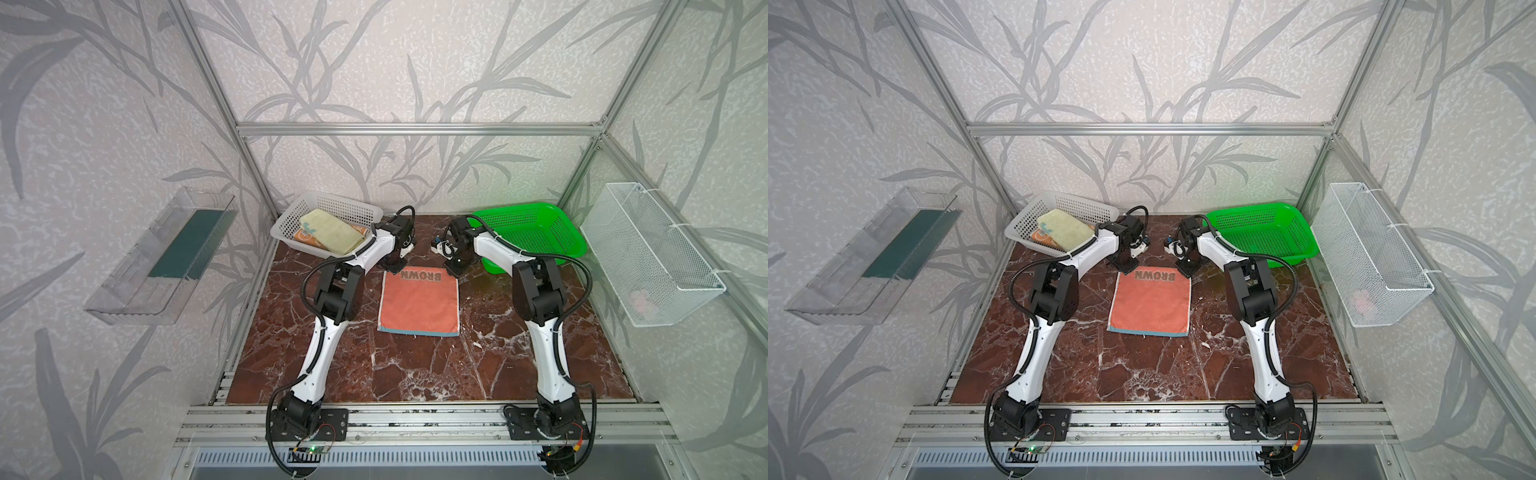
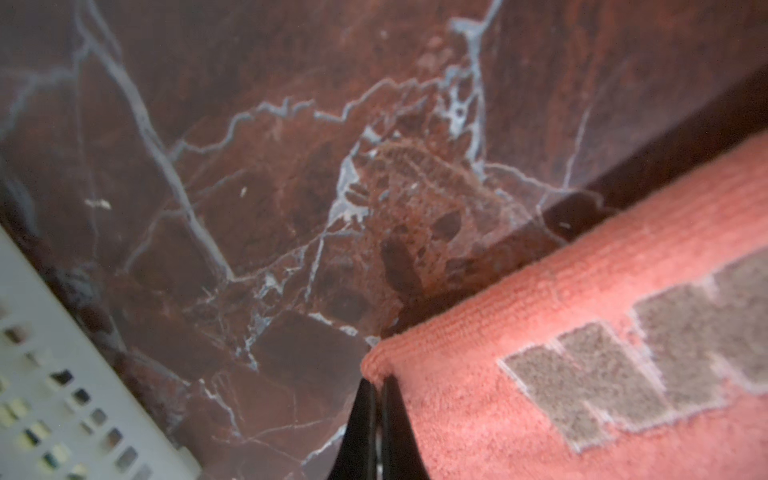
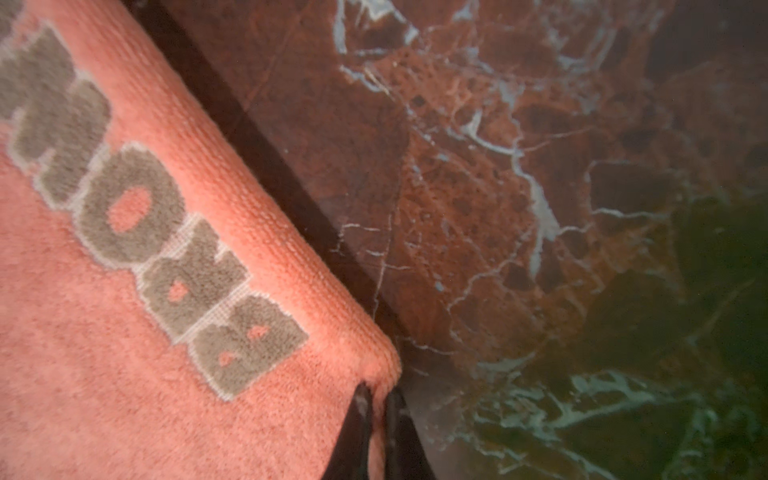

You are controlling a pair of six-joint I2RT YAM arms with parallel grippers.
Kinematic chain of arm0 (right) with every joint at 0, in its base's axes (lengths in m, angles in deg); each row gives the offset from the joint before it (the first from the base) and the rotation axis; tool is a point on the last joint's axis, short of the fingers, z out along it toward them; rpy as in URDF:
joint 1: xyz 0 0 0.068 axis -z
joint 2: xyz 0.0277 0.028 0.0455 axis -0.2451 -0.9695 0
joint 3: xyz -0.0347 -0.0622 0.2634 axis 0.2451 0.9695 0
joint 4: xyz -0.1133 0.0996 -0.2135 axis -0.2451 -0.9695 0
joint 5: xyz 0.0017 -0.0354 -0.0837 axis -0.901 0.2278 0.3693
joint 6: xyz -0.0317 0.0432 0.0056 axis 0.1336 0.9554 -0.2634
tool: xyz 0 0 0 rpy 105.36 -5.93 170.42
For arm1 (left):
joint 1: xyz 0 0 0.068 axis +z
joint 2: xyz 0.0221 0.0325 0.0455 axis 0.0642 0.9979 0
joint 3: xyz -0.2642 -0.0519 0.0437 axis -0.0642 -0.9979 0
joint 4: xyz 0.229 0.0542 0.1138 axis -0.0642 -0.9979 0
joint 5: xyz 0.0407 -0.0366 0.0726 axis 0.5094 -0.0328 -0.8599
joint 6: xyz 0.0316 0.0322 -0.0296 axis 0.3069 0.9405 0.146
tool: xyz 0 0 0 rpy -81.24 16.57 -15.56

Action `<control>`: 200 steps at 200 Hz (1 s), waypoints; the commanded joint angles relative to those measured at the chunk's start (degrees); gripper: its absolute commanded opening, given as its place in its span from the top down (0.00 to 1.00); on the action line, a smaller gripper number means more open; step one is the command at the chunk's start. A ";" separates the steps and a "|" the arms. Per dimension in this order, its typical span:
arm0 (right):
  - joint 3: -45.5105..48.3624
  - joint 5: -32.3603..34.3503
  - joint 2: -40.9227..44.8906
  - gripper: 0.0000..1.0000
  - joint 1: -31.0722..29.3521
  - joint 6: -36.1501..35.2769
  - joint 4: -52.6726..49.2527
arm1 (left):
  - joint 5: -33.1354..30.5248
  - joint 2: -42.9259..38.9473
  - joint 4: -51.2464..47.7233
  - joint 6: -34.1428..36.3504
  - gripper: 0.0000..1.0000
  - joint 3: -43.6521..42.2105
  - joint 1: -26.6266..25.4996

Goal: Fold and stack the towels
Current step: 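Grasp the towel's far edge with both grippers, then fold the towel's far edge toward the robot with both grippers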

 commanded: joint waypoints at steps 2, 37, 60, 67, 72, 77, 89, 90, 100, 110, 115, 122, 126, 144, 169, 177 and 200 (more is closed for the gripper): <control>0.59 1.31 -1.42 0.90 0.30 -0.98 -2.58 | 1.07 3.46 -4.79 0.54 1.00 0.26 0.20; 3.03 1.78 0.63 0.95 0.30 -0.98 1.40 | -2.94 1.22 -0.99 -2.36 1.00 -1.03 0.26; 6.09 2.28 3.41 1.00 0.30 -1.65 6.01 | -6.10 -2.58 4.74 -4.47 1.00 -4.09 0.30; 7.37 2.21 4.40 1.00 0.30 -1.92 7.70 | -6.70 -4.09 6.74 -5.03 1.00 -5.42 0.32; 8.52 2.28 5.14 1.00 0.30 -2.16 9.18 | -7.24 -5.11 8.22 -5.47 1.00 -6.47 0.26; 9.67 2.13 6.24 1.00 0.30 -2.44 10.68 | -7.65 -6.27 9.77 -5.82 1.00 -7.54 0.26; 12.87 1.87 8.57 1.00 0.38 -2.97 14.73 | -8.56 -9.05 13.28 -6.48 1.00 -10.42 0.26; 13.17 1.81 8.79 1.00 0.38 -3.03 15.07 | -8.60 -9.31 13.59 -6.54 1.00 -10.65 0.30; 15.84 0.99 10.88 1.00 0.42 -3.50 18.44 | -9.25 -11.49 16.31 -6.99 1.00 -13.34 0.27; 18.70 -0.03 12.92 1.00 0.39 -4.46 21.71 | -10.12 -13.86 19.62 -7.20 1.00 -16.33 0.26; 20.24 -0.40 14.04 1.00 0.39 -4.85 23.60 | -10.42 -14.96 21.17 -7.22 1.00 -17.88 0.29; 22.54 -1.47 15.61 1.00 0.40 -5.56 26.21 | -10.73 -16.71 23.34 -7.13 1.00 -20.01 0.27; 23.85 -2.04 16.51 1.00 0.40 -6.09 27.73 | -11.03 -17.55 24.58 -7.13 1.00 -21.20 0.28; 29.20 -3.73 19.94 1.00 0.39 -7.41 34.30 | -11.49 -20.89 28.29 -7.04 1.00 -25.54 0.30; 33.59 -5.63 23.83 1.00 0.38 -8.12 38.35 | -11.93 -24.33 32.18 -7.13 1.00 -30.55 0.25; 34.48 -6.49 24.84 1.00 0.39 -8.31 38.66 | -11.99 -25.43 33.21 -6.98 1.00 -32.13 0.33; 36.77 -9.48 27.31 1.00 0.25 -8.21 39.17 | -12.75 -27.78 34.74 -7.13 1.00 -36.05 0.27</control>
